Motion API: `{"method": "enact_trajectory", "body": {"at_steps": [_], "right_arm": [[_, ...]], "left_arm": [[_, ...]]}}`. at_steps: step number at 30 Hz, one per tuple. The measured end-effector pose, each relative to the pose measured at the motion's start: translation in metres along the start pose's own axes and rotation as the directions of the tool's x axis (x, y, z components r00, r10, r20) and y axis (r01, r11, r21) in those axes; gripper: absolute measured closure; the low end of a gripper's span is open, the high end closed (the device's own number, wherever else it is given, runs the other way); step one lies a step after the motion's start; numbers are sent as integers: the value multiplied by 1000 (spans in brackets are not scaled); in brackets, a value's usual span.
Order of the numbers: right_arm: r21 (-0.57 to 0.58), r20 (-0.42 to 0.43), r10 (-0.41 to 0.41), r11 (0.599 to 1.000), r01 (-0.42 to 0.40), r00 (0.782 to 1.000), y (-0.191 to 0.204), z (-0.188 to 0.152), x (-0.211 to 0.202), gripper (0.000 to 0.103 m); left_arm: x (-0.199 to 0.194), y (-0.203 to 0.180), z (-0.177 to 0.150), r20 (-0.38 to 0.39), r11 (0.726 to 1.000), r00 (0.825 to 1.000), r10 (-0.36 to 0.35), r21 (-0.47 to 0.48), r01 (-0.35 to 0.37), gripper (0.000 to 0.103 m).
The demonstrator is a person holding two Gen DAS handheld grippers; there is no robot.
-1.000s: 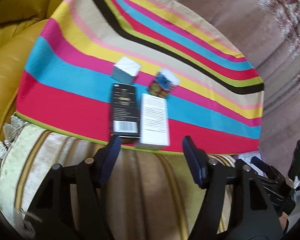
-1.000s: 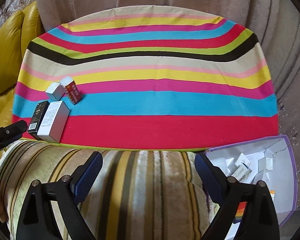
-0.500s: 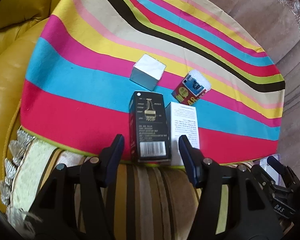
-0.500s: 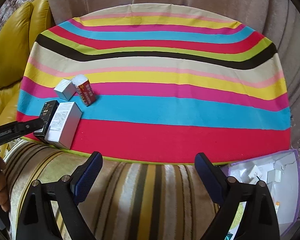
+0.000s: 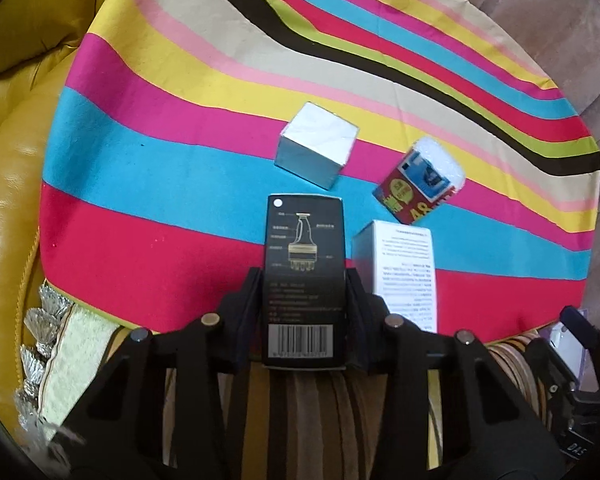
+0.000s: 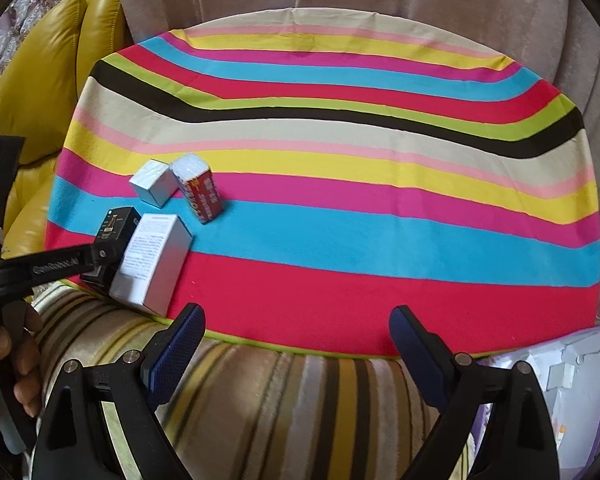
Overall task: Organize objects
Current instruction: 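Grasp the black printed box with the left tool while the right tool grasps the red foam-topped box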
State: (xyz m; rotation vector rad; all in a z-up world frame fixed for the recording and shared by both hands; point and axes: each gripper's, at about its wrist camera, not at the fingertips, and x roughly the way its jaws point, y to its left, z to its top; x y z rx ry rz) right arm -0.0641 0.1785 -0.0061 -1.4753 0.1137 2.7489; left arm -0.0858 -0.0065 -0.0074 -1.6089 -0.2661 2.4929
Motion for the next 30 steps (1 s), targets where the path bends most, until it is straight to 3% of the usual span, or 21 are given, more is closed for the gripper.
{"method": "enact_trajectory", "body": {"at_steps": [16,24,27,30], "right_arm": [[-110,80,116,988,-107,990,52,62,39,8],[-187,63,140,974,-126,988,73,84,73,8],[-196,40,133,973,-123,990,75,88,85,15],[-187,5,134,974,-131,991,74,89,96,31]], "left_arm": [[-6,7,-11,69,998,997,-28,-58,32,60],[-4,7,-11,78,997,996,-38,-69,44,60],[-4,8,-11,81,996,996,-40,-70,46,60],[-4,8,-12,82,996,996,-40,-70,46,60]]}}
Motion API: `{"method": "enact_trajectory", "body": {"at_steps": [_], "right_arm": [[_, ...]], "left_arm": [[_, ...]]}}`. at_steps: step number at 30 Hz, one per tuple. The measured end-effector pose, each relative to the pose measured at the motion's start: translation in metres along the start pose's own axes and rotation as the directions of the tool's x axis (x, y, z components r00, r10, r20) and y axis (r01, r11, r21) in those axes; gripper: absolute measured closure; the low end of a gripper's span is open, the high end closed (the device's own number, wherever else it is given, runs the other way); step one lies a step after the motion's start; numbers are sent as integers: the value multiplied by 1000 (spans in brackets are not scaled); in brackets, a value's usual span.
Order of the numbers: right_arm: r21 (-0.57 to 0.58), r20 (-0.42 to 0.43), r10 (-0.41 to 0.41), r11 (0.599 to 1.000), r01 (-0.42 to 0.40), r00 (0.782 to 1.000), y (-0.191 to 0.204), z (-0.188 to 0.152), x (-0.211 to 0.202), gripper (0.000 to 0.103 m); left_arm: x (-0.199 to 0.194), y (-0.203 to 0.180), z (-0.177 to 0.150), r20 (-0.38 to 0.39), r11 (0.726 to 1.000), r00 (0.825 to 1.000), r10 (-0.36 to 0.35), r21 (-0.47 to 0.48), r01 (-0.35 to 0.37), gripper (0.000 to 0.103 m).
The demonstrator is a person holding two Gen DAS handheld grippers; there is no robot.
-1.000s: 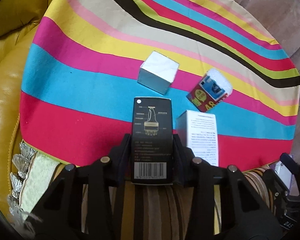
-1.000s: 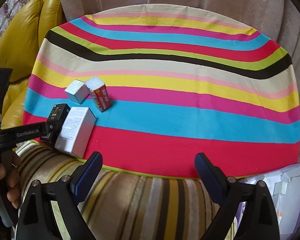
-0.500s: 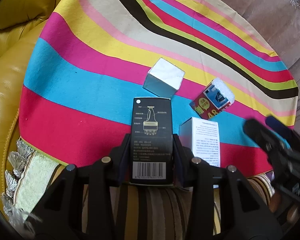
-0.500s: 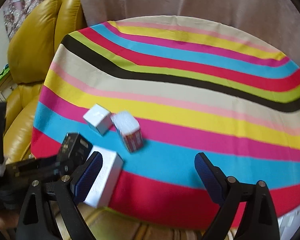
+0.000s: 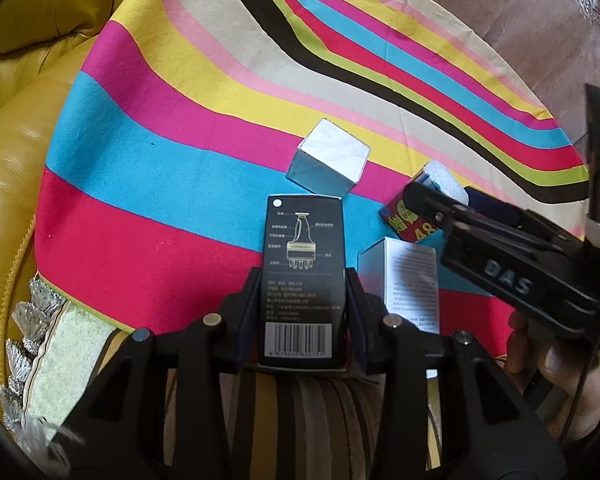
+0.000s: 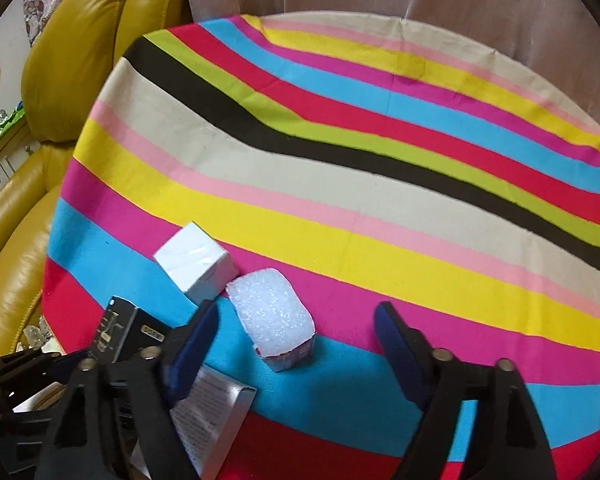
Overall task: Organize objects
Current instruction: 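Grasp the black printed box with the left tool while the right tool grasps the red foam-topped box, then carry both held boxes over the purple-rimmed box and open both tools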
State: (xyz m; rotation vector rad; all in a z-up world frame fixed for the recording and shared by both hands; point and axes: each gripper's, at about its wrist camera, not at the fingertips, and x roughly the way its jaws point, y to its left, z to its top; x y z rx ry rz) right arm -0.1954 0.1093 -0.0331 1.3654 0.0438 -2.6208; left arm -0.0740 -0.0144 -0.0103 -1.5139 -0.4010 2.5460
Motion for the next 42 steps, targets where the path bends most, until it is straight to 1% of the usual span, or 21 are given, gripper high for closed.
{"method": "enact_trajectory", "body": {"at_steps": [1,2,3,4,5,7,14,19,21,25,30,42], "right_arm": [[4,-11,-1,1000,1,1000,-1,0,3,38],[10,-23,2,1000,-2,1000,-3,-1,6,48],[14,-28,7,1000,-7,1000,-3,-2,7,54],[18,-34,14,1000,-13,999,-4,-2,8,63],[20,-35,13,1000,-13,999,-5,-3,8,68],[22,-29,7,1000,-6,1000,-5,-4,5,71],[41,13,-15,999,14,1000,-8,-11,-13,72],[58,43,-46,997,44,998,-10,-20,-35,72],[76,56,-51,996,47,997,-13,-26,-45,72],[110,69,-70,992,62,995,-18,-39,-63,72],[152,73,-89,985,77,993,-24,-54,-81,72],[238,73,-147,963,126,986,-46,-98,-124,72]], "left_arm": [[0,0,0,1,1000,1000,0,0,0,60],[0,0,0,2,1000,1000,0,-1,0,60],[0,0,0,4,1000,1000,-1,-3,1,60],[0,1,0,8,1000,1000,-1,-5,1,60],[-1,1,0,13,1000,1000,1,-7,-1,60],[-4,0,0,31,1000,1000,7,-4,-7,60],[-13,-6,-1,81,1000,996,23,15,-24,60],[-30,-15,0,160,998,986,37,47,-45,60],[-34,-18,0,172,997,985,34,55,-44,60],[-40,-26,0,180,998,984,11,63,-23,60],[-49,-46,-8,192,995,981,-17,99,-2,60],[-53,-87,-27,158,983,984,-83,173,55,60]]}}
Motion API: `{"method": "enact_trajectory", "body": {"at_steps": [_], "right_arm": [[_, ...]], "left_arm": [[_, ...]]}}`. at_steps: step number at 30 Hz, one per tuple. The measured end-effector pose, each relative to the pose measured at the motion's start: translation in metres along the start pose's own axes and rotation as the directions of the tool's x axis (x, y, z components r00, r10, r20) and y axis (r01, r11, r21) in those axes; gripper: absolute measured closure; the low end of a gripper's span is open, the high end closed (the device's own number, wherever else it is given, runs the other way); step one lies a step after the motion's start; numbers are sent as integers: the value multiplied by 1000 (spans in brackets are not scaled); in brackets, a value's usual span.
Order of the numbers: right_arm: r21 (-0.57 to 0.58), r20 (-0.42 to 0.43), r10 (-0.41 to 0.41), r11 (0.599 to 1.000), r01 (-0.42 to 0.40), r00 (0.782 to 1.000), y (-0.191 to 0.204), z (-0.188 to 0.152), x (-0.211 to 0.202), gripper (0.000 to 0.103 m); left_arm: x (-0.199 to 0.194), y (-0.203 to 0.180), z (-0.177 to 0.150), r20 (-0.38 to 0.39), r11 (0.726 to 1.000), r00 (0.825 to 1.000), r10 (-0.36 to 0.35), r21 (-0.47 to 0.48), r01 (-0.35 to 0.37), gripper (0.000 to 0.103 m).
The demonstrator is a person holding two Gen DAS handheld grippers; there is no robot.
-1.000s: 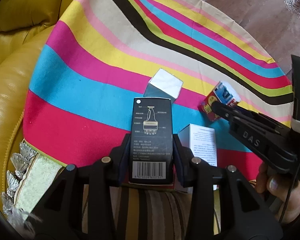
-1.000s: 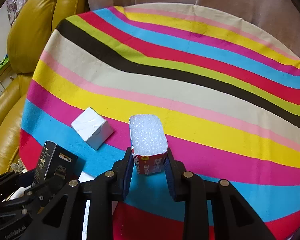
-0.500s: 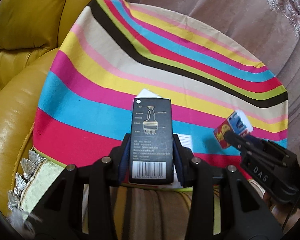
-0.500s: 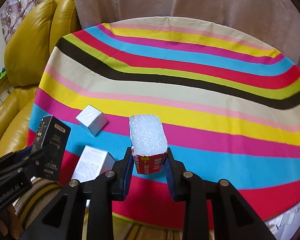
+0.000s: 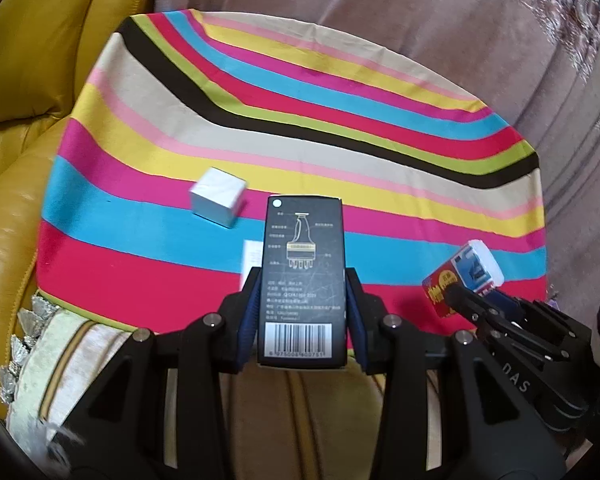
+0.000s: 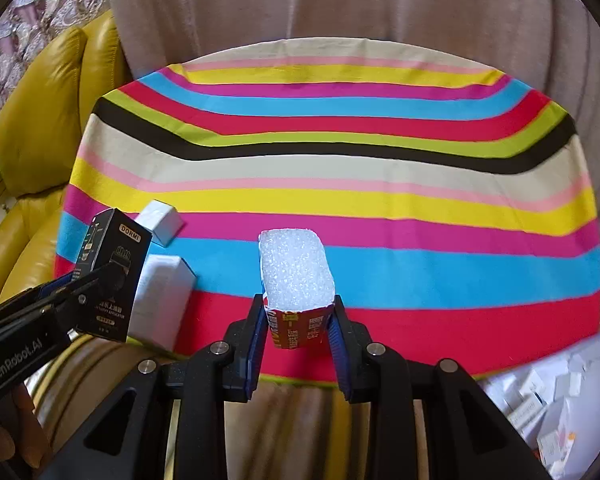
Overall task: Organize objects
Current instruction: 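Carry both held boxes over the purple-rimmed box and open both tools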
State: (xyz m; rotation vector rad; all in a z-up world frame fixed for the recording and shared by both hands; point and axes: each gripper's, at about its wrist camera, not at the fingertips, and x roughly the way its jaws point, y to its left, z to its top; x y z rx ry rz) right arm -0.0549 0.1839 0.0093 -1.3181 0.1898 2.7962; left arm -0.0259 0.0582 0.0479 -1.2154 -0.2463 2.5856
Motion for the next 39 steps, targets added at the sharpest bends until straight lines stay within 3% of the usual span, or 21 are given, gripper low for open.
{"method": "enact_trajectory", "body": {"at_steps": [17,28,39], "right_arm": [[133,-10,-141,981,141,990,-60,-41,-48,72],[197,-33,-225,954,227,974,-96,-63,-71,72],[274,-67,-274,920,281,960,-130,-90,-88,72]], "left_arm": [[4,-70,-21,-79,987,991,-111,108,120,60],[10,-128,-38,-161,953,966,-204,195,234,60],[10,-168,-53,-207,917,950,-235,278,287,60]]}}
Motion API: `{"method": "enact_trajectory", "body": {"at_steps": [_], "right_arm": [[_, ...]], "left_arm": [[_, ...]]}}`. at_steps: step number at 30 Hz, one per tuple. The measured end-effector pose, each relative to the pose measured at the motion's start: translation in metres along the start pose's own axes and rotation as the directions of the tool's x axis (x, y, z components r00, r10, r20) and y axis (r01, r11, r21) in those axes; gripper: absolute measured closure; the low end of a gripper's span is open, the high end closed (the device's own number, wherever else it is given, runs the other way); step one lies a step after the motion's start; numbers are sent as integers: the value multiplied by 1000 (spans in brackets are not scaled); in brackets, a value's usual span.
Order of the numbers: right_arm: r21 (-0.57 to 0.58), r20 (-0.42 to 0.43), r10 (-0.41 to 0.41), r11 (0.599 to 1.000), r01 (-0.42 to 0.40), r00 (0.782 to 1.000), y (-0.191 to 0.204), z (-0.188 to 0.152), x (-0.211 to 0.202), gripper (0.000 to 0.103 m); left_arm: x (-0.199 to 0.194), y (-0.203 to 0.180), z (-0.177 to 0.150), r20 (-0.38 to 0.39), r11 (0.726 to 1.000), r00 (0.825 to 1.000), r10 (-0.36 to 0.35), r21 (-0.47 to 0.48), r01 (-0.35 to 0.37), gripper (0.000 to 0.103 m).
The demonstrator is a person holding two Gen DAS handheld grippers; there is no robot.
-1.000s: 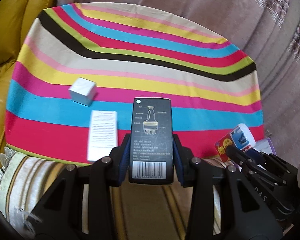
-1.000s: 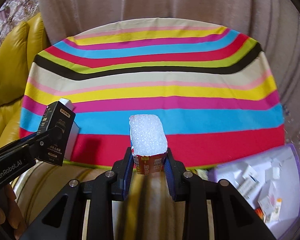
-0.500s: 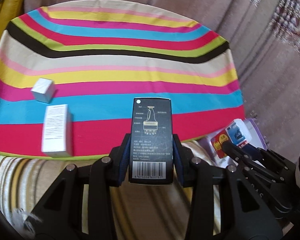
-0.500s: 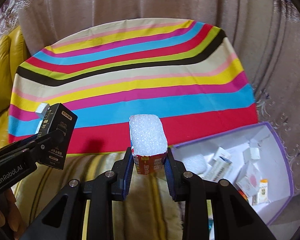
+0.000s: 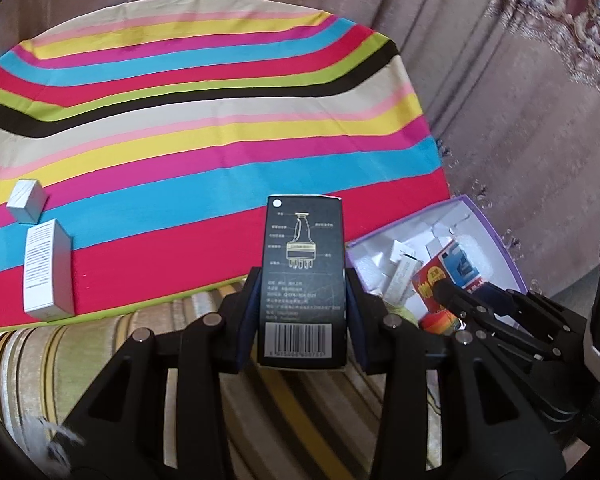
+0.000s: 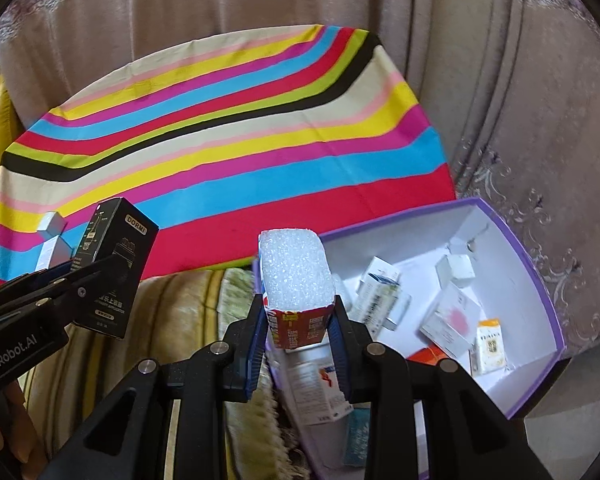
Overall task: Organize objects
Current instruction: 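Carry both held boxes over the purple-rimmed box and open both tools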
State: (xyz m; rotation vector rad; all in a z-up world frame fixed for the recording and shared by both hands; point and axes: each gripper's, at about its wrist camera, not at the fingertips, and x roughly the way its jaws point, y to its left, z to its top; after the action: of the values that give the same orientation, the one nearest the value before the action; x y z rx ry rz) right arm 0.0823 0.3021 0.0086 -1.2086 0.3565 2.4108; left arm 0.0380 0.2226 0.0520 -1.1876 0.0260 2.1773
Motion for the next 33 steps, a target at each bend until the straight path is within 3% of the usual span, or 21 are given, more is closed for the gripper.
{"method": "enact_trajectory", "body": {"at_steps": [16,30,32,33], "right_arm": [[92,-26,-50,994,52,998,-50,-16,-4,72],[210,-12,-144,967,143,990,-111,-15,-17,71],[224,-15,-148,963,147,989,-116,-15,-17,70],[232,-21,-149,961,150,989,-118,-14,-17,68]], "left_arm": [[17,-45,-6,-60,993,996,-72,87,77,60],[34,-88,-3,-118,965,973,-196,154,213,60],[36,-93,-4,-132,960,970,-205,164,226,57],[37,-94,-5,-137,960,969,-205,166,226,50]]}}
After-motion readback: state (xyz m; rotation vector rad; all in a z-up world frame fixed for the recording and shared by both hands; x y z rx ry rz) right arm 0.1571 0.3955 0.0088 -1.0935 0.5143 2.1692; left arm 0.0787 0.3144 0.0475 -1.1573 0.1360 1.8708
